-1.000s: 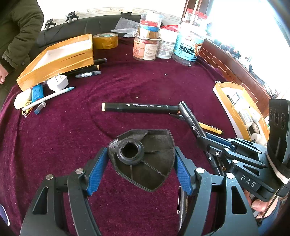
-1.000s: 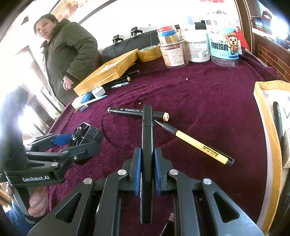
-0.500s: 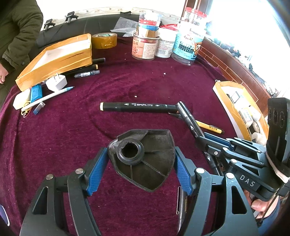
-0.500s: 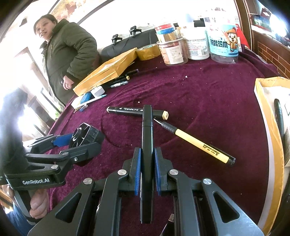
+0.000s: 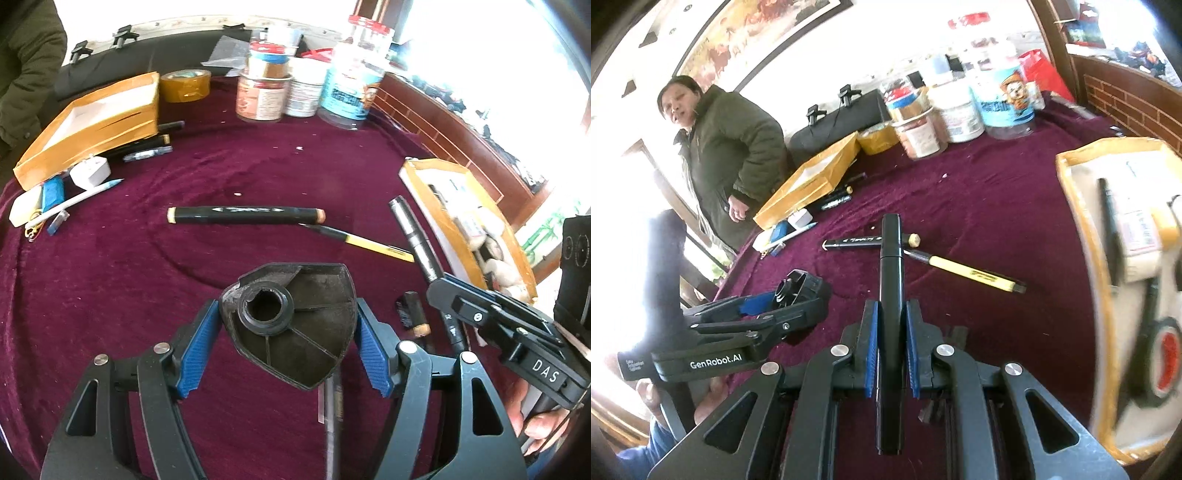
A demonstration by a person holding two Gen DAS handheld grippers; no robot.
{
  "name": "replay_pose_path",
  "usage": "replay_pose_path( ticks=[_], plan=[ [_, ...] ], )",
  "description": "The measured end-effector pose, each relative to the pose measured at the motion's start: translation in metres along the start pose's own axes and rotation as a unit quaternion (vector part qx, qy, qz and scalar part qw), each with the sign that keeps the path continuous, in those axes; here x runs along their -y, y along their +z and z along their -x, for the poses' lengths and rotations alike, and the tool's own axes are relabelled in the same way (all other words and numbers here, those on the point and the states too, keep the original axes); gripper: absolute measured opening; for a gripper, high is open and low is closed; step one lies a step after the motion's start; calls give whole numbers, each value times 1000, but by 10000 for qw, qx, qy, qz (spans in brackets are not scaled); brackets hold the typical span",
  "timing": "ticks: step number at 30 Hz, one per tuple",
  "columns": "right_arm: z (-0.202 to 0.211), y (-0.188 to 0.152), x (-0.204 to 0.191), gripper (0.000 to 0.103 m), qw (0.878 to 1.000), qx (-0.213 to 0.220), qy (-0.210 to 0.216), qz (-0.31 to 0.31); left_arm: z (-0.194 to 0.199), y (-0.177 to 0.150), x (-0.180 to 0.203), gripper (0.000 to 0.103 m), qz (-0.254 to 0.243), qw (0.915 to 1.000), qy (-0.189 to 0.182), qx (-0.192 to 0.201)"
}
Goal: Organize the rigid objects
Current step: 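Carry the black holder and black marker over the tray with both tools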
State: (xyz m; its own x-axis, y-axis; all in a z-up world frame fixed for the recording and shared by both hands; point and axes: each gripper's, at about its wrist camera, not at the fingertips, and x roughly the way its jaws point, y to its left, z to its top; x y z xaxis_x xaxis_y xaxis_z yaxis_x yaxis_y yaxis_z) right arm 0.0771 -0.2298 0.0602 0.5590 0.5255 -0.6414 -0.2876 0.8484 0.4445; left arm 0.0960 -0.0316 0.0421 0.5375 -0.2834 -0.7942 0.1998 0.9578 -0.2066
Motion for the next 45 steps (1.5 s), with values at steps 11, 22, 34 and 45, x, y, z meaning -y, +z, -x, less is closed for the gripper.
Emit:
replay_pose_path(
  ticks=[11, 22, 34, 45],
  plan=[
    [75, 1, 64, 13, 9952, 705, -302, -608, 14, 15, 80, 70, -396, 9985, -378, -72],
    [126, -1, 127, 13, 9855, 1039, -880, -1012, -16, 28, 178, 70, -743, 9932, -828, -340],
    [129, 36, 186, 13, 9786, 618, -1674, -1027, -63, 35, 235, 70, -874, 9881, -1056, -704],
    [104, 56, 219, 13, 9738, 106, -2116, -829, -101, 47, 275, 70, -892, 9877, -962, -847]
  ],
)
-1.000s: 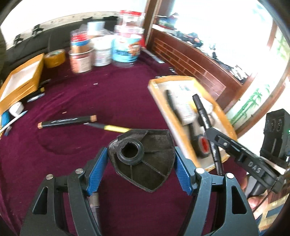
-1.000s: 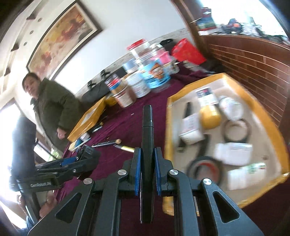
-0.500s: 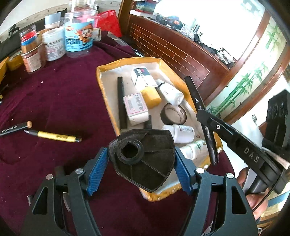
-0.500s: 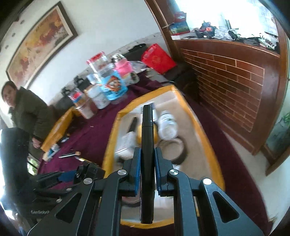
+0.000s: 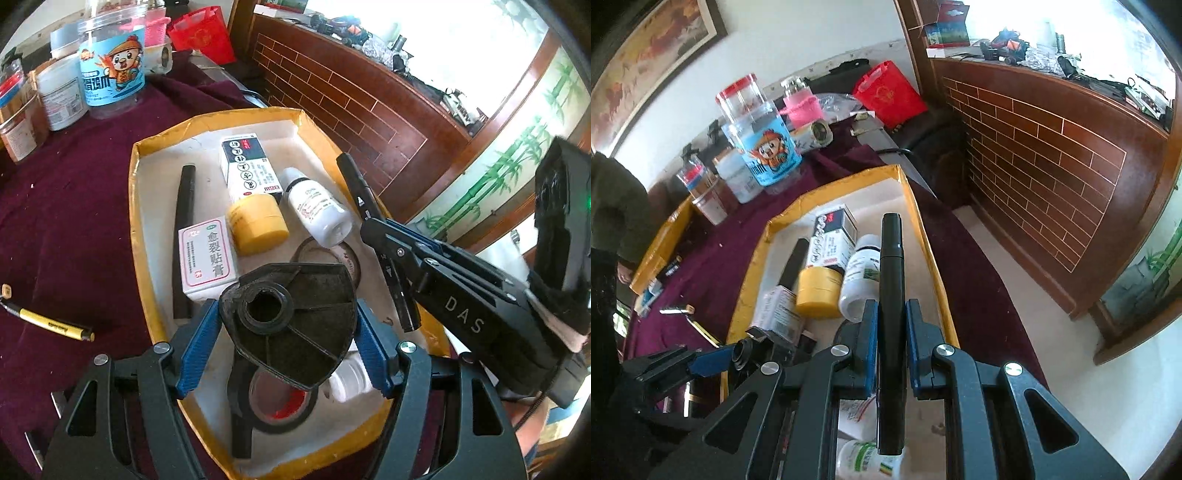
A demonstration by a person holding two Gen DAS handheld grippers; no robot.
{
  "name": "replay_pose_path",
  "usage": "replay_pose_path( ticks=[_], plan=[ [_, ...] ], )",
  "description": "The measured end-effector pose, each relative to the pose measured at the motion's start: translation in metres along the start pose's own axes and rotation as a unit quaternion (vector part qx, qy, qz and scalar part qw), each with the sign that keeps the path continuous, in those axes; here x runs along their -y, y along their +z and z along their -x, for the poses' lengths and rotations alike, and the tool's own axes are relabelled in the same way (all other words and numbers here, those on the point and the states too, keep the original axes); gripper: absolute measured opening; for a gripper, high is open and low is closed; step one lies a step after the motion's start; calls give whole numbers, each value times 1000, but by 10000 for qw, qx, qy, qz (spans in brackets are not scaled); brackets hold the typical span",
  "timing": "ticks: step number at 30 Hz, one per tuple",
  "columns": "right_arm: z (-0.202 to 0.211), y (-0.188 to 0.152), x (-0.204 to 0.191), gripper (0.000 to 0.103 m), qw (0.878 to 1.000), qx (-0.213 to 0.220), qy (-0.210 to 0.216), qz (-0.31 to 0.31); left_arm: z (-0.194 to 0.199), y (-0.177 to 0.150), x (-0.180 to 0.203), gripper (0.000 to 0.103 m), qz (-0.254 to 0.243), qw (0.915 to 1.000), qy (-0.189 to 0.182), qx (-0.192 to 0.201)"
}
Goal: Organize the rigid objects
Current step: 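Carry the black holder and black marker over the tray with both tools, then lower the holder and marker into the tray and open both tools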
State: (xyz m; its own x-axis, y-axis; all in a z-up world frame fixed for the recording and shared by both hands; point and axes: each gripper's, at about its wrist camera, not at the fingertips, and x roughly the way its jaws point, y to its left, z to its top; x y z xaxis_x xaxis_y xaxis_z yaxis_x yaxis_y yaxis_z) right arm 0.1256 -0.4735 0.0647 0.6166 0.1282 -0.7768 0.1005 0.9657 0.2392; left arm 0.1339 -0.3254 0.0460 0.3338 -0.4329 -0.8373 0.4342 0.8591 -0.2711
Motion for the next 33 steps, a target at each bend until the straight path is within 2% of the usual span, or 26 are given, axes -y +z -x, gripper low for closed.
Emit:
replay_pose_path(
  ticks=[4, 11, 18, 23, 28, 31, 33],
  plan=[
    [-10, 1, 1, 13, 9999, -103, 13, 65, -12, -1, 2, 70, 11, 9999, 42, -107],
    [-16, 1, 4, 13, 9999, -161, 18, 55, -17, -3, 5, 70, -54, 9999, 62, -73],
    [-13, 0, 2, 14, 9999, -73, 82, -7, -14, -8, 9, 70, -170, 9998, 130, -18],
    [-5, -2, 2, 25, 9998, 5, 155, -98, -11, -11, 11, 70, -223, 9996, 158, -35],
    [10, -5, 1, 31, 9993, 144, 240, -231, -6, -13, 14, 70, -293, 9993, 246, -40],
    [23, -7, 0, 39, 9986, 267, 312, -347, -1, -15, 16, 70, -328, 9993, 176, -25],
    [32, -9, -3, 40, 9981, 365, 337, -373, 4, -15, 16, 70, -327, 9993, 156, 19]
  ],
)
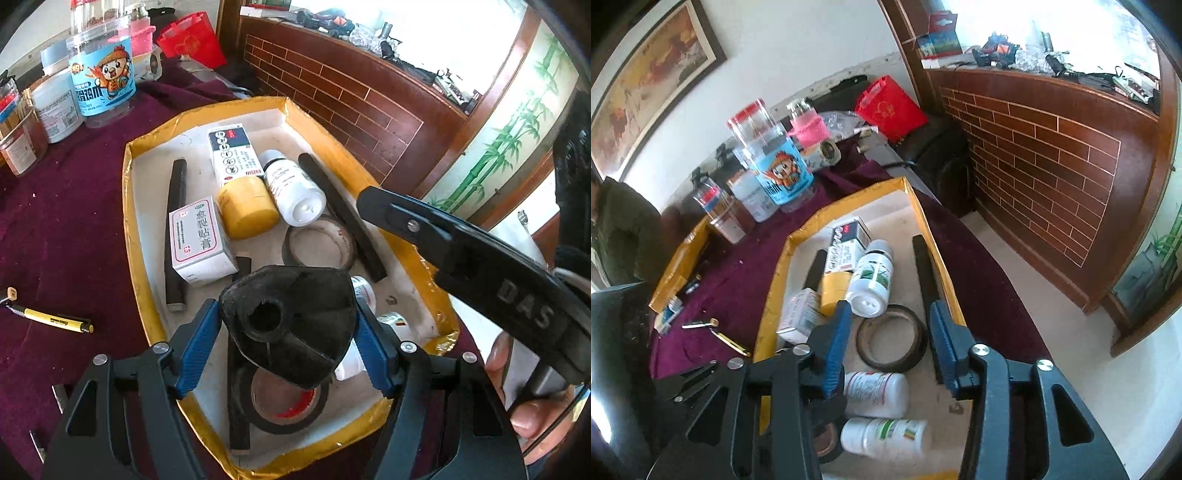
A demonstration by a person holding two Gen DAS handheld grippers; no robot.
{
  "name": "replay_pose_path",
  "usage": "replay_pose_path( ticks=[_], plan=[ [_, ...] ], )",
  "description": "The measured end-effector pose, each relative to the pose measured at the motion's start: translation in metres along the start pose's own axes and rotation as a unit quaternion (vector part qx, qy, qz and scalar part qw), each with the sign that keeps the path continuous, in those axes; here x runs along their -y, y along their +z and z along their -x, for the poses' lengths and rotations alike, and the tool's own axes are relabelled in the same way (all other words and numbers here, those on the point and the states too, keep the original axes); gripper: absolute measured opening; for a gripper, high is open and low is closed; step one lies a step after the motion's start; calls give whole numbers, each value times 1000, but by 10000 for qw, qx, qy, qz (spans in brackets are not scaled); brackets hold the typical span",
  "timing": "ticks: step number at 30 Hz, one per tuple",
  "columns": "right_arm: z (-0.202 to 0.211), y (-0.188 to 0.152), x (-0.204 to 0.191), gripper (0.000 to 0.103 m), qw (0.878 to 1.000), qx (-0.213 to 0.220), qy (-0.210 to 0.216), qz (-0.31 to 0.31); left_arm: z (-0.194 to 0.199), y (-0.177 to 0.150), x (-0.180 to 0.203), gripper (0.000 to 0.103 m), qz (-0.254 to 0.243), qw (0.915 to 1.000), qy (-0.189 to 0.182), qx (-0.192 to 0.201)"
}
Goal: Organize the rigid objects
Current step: 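Lower the holder and marker into the tray and open both tools, then withdraw both open tools from the tray toward the table items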
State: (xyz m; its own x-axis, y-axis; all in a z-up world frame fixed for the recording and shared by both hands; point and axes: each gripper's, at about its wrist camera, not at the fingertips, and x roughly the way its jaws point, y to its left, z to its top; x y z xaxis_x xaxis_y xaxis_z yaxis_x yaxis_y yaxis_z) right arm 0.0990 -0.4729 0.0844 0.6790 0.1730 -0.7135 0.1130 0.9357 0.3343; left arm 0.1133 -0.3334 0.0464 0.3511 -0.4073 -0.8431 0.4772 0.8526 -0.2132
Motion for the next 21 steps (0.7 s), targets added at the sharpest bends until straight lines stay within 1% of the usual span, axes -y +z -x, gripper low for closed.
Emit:
replay_pose_path(
  ticks=[6, 11, 14, 19, 21],
  plan=[
    [34, -8, -8, 41, 9991, 375, 148, -157, 17, -2, -4, 70, 53, 9998, -119, 121],
    [61, -13, -22, 50, 9972, 722, 167, -104, 39, -7, -7, 72, 79, 9990, -254, 370],
    [74, -16, -30, 51, 9961, 857, 189, -100, 50, -10, -9, 72, 31, 9985, -346, 430],
    [88, -24, -42, 56, 9951, 924, 338, -112, 75, -25, -22, 72, 133, 9974, -432, 560],
    [89, -30, -48, 59, 9952, 907, 363, -83, 84, -34, -30, 72, 175, 9972, -367, 622]
  ],
)
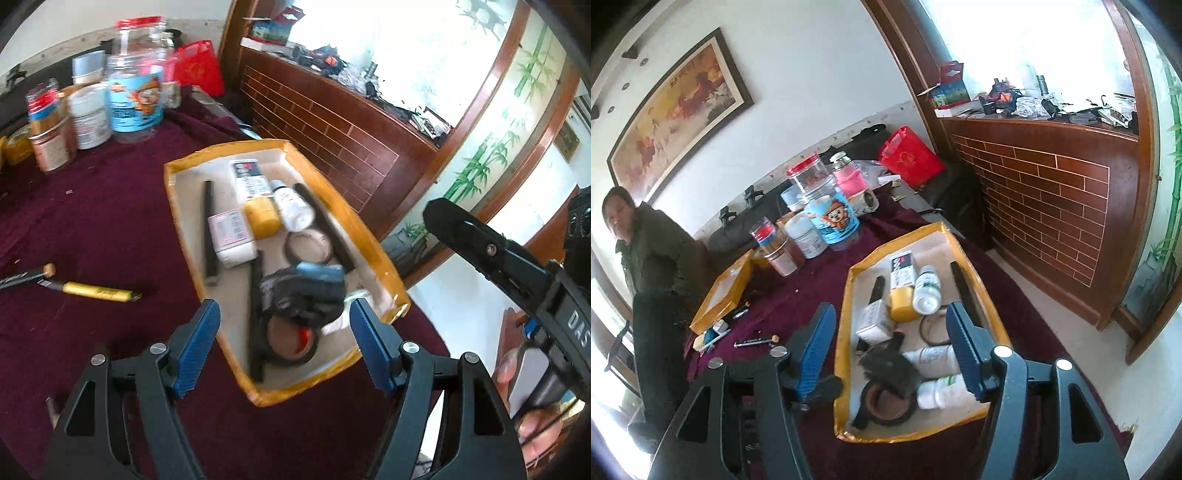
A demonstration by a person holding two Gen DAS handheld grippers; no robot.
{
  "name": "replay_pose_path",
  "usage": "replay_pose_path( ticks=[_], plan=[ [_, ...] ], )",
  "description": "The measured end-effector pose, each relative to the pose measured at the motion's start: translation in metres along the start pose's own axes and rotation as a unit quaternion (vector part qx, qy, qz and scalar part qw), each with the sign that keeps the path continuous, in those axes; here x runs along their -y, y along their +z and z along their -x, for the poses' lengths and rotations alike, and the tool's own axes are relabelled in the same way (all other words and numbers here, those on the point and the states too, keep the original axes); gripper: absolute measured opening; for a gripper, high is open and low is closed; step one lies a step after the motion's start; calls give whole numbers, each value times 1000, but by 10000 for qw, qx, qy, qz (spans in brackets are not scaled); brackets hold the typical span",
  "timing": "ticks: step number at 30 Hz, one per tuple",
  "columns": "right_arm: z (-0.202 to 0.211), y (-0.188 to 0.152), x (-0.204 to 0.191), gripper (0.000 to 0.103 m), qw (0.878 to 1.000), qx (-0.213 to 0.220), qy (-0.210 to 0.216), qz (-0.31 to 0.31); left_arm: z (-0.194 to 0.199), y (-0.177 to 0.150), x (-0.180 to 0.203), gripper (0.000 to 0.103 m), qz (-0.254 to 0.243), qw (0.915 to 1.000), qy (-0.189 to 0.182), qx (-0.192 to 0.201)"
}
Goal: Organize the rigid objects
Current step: 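Withdraw both open tools from the tray toward the table items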
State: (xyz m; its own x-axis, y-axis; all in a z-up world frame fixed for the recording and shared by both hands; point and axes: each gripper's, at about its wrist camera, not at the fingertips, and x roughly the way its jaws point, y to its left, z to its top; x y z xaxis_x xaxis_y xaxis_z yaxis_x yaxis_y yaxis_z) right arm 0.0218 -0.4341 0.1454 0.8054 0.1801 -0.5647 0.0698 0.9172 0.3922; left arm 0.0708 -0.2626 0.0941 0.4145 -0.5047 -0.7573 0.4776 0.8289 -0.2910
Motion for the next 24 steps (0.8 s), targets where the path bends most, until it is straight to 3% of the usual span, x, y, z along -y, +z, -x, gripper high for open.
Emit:
replay_pose_path(
  ticks=[8, 16, 20, 24],
  plan=[
    [-26, -35, -33, 60, 9983, -488, 164, 256, 38, -36, -48, 72, 374, 9992, 38, 112],
    [-46, -70, -78, 60, 9931, -873, 411, 666, 81, -82, -102, 72, 562, 9974, 420, 173],
    [-61, -88, -94, 60, 9896, -1101, 496, 785, 99, -111, -140, 72, 813, 9928, 865, 128],
    [-74, -101, -108, 59, 9858, -1289, 598, 897, 91, -135, -160, 73, 868, 9871, 1334, -157]
  ],
)
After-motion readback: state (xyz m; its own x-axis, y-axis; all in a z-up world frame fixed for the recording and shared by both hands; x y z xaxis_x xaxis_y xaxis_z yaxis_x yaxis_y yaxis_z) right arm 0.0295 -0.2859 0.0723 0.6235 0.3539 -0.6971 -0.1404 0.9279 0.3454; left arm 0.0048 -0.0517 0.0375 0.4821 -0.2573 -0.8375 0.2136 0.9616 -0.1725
